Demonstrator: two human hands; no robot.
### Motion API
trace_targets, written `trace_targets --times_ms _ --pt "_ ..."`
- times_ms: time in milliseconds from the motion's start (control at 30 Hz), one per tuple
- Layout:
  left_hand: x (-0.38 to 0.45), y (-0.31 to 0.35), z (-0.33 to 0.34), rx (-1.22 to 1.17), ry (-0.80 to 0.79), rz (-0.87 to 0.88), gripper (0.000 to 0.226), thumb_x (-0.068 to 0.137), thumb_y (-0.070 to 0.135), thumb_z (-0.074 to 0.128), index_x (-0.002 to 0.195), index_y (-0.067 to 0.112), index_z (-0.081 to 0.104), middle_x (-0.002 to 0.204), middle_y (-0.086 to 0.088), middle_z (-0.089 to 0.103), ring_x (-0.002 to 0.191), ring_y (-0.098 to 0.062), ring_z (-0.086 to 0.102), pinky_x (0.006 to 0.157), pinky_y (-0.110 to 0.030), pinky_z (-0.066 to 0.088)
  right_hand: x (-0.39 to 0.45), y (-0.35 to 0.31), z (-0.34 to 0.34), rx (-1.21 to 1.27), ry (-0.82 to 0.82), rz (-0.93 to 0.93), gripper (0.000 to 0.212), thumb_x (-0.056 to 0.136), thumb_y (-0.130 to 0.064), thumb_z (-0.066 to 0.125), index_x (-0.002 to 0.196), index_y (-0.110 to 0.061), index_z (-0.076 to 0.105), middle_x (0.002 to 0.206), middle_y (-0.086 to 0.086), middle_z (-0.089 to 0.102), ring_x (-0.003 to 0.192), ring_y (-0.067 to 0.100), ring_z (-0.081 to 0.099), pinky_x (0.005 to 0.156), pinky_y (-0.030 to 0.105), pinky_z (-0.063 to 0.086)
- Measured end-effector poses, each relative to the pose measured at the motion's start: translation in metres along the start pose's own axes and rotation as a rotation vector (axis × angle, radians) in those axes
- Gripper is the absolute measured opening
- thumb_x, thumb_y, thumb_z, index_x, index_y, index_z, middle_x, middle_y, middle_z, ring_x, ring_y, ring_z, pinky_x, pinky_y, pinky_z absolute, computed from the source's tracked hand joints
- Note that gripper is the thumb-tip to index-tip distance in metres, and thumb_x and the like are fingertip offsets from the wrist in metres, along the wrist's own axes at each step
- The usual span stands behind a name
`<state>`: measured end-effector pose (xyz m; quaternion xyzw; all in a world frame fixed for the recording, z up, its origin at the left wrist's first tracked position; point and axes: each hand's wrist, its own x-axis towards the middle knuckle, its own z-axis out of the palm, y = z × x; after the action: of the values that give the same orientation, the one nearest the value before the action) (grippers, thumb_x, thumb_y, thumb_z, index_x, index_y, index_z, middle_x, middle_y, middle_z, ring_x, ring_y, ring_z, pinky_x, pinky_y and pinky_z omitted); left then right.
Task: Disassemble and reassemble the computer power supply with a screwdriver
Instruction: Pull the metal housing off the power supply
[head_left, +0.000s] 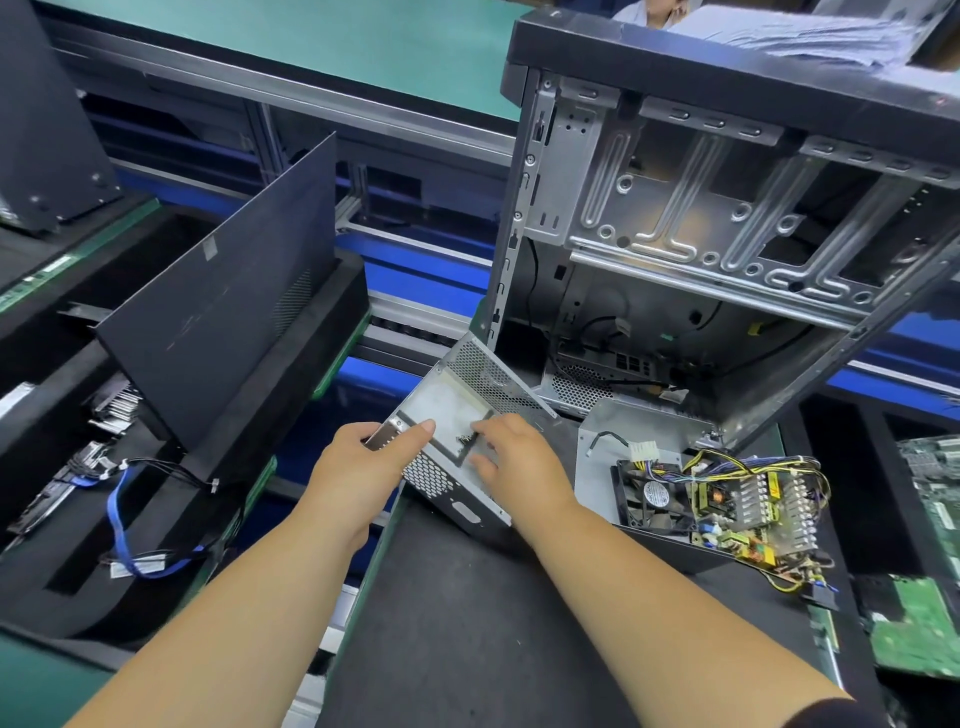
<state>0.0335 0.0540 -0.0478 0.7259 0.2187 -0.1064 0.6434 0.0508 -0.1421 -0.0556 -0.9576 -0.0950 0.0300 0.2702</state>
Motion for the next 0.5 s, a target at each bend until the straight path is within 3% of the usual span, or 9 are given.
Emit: trace_targets --times_ms 33,133,267,367,500 --pt "-0.001 0.001 0.001 0.005 -0.014 0.000 0.087 0.052 0.074 0.077 0.106 0.008 0.063 0.095 0.001 0.066 0.096 -0.018 0.065 0.096 -0.042 0.052 0.002 -0.001 0.000 0.009 0.010 0.007 0.037 0.092 -0.022 0.065 0.129 -0.016 0.061 0.126 0.001 0.057 0.116 0.019 0.051 0.095 0.028 0.042" --pt "-0.005 0.002 0.005 0.014 -0.008 0.021 0.093 0.054 0.071 0.078 0.106 -0.002 0.053 0.083 0.004 0.055 0.087 -0.018 0.060 0.094 -0.042 0.054 0.005 -0.003 0.002 0.025 0.038 0.025 0.029 0.090 -0.026 0.068 0.117 -0.015 0.065 0.115 0.002 0.058 0.106 0.019 0.054 0.089 0.032 0.045" --pt "-0.009 0.004 0.008 0.038 -0.011 0.020 0.094 0.053 0.071 0.079 0.106 -0.002 0.051 0.091 0.003 0.060 0.092 -0.016 0.063 0.093 -0.042 0.055 0.007 -0.005 0.001 0.035 0.021 0.075 0.025 0.090 -0.024 0.068 0.112 -0.014 0.066 0.115 0.002 0.057 0.099 0.020 0.058 0.087 0.034 0.048" --pt "-0.011 0.006 0.009 0.064 0.011 0.029 0.085 0.051 0.072 0.079 0.105 0.010 0.058 0.092 0.008 0.061 0.092 -0.011 0.063 0.091 -0.040 0.056 0.009 -0.008 -0.001 -0.004 0.002 0.050 0.023 0.092 -0.021 0.064 0.113 -0.013 0.066 0.114 0.004 0.058 0.097 0.023 0.060 0.085 0.035 0.049" --pt "-0.014 0.008 0.011 0.074 0.028 0.068 0.072 0.045 0.073 0.079 0.102 0.034 0.060 0.102 0.007 0.066 0.094 -0.013 0.066 0.089 -0.041 0.056 0.010 -0.014 -0.002 -0.116 0.025 -0.015 0.011 0.091 -0.015 0.058 0.098 -0.010 0.065 0.102 0.007 0.059 0.081 0.029 0.059 0.068 0.034 0.046"
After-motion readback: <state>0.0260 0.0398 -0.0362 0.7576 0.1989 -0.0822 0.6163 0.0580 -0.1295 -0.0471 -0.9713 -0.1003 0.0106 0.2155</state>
